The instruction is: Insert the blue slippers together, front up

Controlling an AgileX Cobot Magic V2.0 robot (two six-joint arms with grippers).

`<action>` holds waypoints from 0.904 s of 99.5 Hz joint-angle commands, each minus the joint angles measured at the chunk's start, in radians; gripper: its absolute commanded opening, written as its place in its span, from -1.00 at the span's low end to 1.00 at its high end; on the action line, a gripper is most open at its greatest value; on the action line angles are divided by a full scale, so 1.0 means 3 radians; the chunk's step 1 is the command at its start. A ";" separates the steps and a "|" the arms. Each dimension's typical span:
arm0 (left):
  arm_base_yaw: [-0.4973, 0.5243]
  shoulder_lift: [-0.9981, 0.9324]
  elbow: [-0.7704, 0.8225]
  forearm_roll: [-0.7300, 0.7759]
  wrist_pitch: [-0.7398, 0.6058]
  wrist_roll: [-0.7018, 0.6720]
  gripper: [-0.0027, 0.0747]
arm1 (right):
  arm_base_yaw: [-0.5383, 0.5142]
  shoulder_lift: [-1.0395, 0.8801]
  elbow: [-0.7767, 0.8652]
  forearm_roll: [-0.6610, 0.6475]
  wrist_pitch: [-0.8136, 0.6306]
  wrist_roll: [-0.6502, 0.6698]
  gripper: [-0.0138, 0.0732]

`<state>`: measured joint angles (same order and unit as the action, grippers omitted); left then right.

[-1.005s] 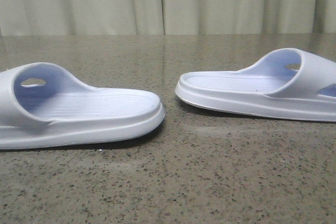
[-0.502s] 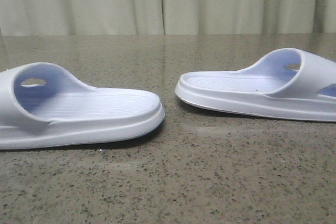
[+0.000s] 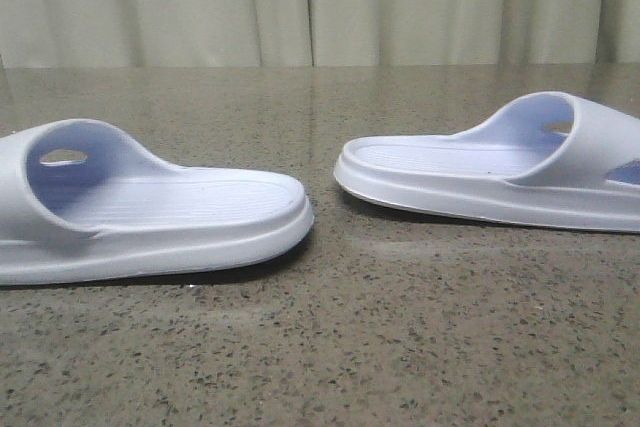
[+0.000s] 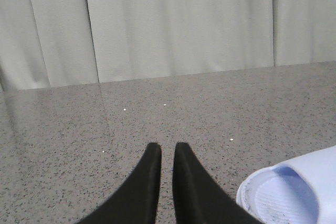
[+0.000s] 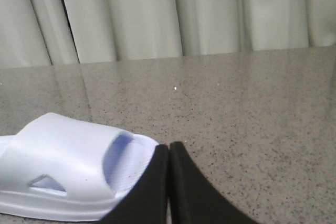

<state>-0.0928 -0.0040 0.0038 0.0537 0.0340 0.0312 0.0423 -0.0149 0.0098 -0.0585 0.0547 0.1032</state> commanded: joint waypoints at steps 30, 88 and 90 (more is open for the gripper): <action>-0.0010 -0.0101 -0.0008 -0.0811 -0.0506 -0.0025 -0.89 | -0.0022 -0.0049 -0.0090 0.0046 -0.0366 -0.0037 -0.93; -0.0010 0.0874 -0.1707 -0.1486 0.1227 -0.0031 -0.89 | -0.0022 0.0823 -0.1567 0.0331 0.1053 -0.0032 -0.93; -0.0010 0.0939 -0.1779 -0.1508 0.1304 -0.0031 -0.89 | -0.0022 0.0887 -0.1608 0.0375 0.1092 -0.0032 -0.93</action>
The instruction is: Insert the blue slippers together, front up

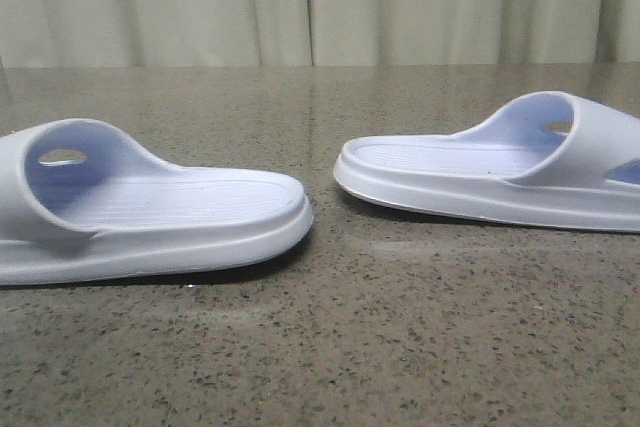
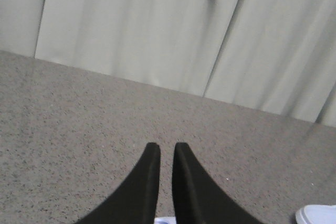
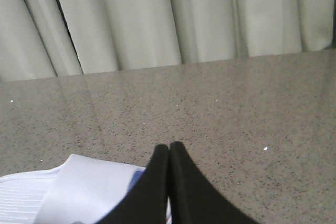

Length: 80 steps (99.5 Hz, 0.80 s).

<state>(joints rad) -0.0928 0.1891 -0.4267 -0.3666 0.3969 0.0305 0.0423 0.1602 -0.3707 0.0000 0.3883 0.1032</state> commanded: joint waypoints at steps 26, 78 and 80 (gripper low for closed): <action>-0.0010 0.0791 -0.0796 -0.0184 0.0377 -0.0029 -0.89 | -0.0022 0.0894 -0.0902 0.0300 0.0443 -0.0032 -0.93; -0.0010 0.0822 -0.0796 -0.0387 0.0385 -0.0029 0.17 | -0.0022 0.0951 -0.0902 0.0577 0.0307 -0.0032 0.00; -0.0010 0.0822 -0.0796 -0.0387 0.0385 -0.0029 0.21 | -0.0022 0.0951 -0.0902 0.0580 0.0307 -0.0032 0.05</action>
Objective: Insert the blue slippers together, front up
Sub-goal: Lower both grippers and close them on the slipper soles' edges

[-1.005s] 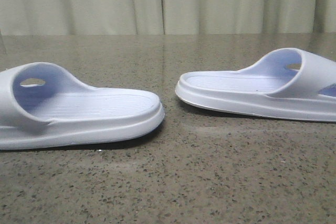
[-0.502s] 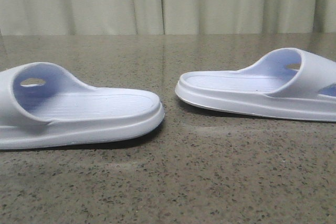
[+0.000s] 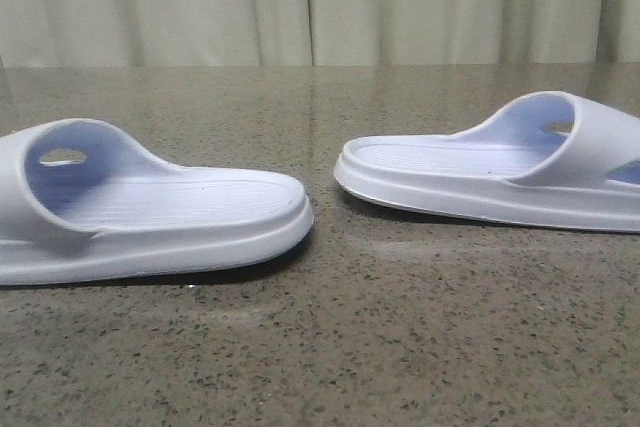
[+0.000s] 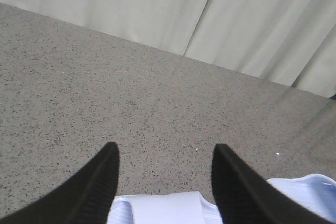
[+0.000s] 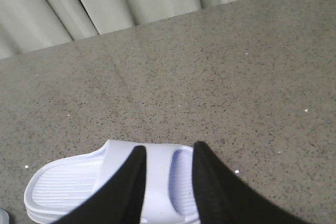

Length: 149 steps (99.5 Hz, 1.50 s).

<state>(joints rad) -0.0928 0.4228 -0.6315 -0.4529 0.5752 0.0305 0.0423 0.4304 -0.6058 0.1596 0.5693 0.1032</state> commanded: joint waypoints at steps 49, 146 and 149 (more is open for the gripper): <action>-0.0004 0.0056 0.0362 -0.0100 -0.0493 -0.0723 0.24 | -0.0022 0.0050 -0.0118 0.0053 -0.0304 -0.0032 0.15; -0.0004 0.1520 0.0617 -0.0562 -0.0736 -0.1151 0.24 | -0.0022 0.0050 -0.0118 0.0090 -0.0329 -0.0032 0.15; -0.0004 0.1547 0.0617 -0.0587 -0.0736 -0.1151 0.24 | -0.0022 0.0050 -0.0118 0.0090 -0.0329 -0.0032 0.15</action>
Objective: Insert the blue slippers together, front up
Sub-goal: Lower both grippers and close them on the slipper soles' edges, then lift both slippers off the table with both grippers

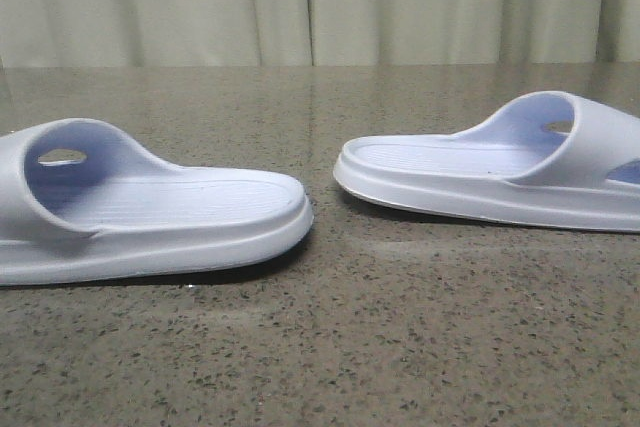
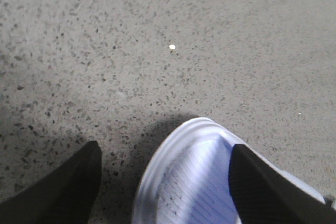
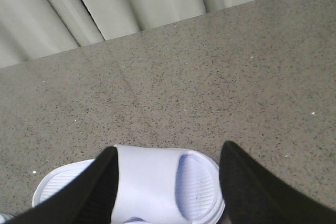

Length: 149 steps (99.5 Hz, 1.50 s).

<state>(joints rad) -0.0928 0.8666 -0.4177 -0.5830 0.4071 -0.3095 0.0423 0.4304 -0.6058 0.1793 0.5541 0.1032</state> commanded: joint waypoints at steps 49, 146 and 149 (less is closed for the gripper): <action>-0.0004 0.0137 -0.0109 -0.0610 -0.0012 0.0410 0.24 | -0.0022 0.0050 -0.0118 0.0029 -0.0365 -0.0032 0.15; -0.0004 0.0137 -0.0109 -0.0618 0.0155 0.0439 -0.89 | -0.0022 0.0050 -0.0118 0.0037 -0.0417 -0.0032 0.15; -0.0004 0.0137 -0.0109 -0.0618 0.0130 0.0439 -0.89 | -0.0022 0.0050 -0.0118 0.0037 -0.0417 -0.0032 0.15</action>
<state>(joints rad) -0.0928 0.9109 -0.4211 -0.7617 0.4920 -0.1804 0.0423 0.4304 -0.6058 0.1855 0.5120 0.1032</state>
